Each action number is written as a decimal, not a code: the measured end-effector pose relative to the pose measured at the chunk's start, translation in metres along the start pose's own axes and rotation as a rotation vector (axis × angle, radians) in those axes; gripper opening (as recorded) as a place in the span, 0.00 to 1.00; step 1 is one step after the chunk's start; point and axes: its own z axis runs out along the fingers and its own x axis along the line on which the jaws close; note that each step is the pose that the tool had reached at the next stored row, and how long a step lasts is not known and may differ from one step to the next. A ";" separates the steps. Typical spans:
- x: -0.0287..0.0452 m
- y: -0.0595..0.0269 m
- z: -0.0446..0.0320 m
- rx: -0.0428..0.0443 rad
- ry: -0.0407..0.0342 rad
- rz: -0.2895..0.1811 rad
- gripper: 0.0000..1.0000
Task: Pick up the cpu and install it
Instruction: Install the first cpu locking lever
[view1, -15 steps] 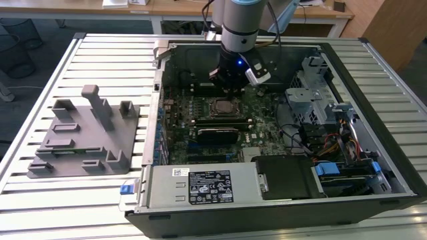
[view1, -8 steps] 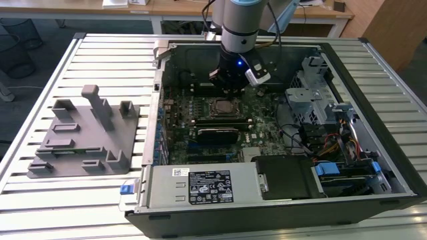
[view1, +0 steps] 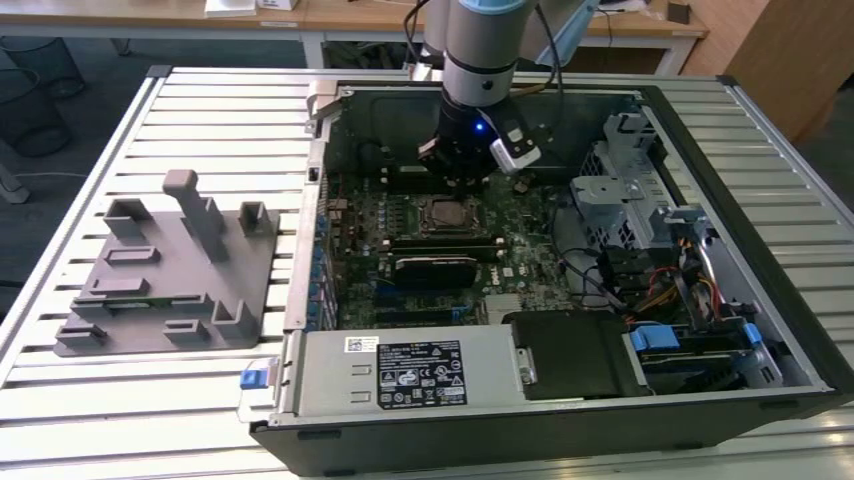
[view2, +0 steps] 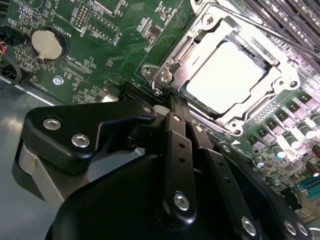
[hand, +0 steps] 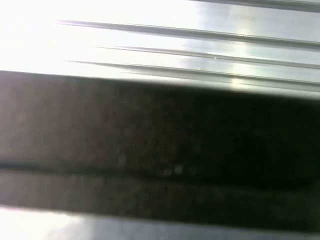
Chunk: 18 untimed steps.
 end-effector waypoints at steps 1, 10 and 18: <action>0.0002 -0.0003 -0.0004 -0.0033 0.0002 0.000 0.11; -0.0001 0.0009 -0.0097 -0.0102 -0.0009 0.000 0.11; 0.0002 -0.0025 -0.0103 -0.0103 -0.0010 0.000 0.11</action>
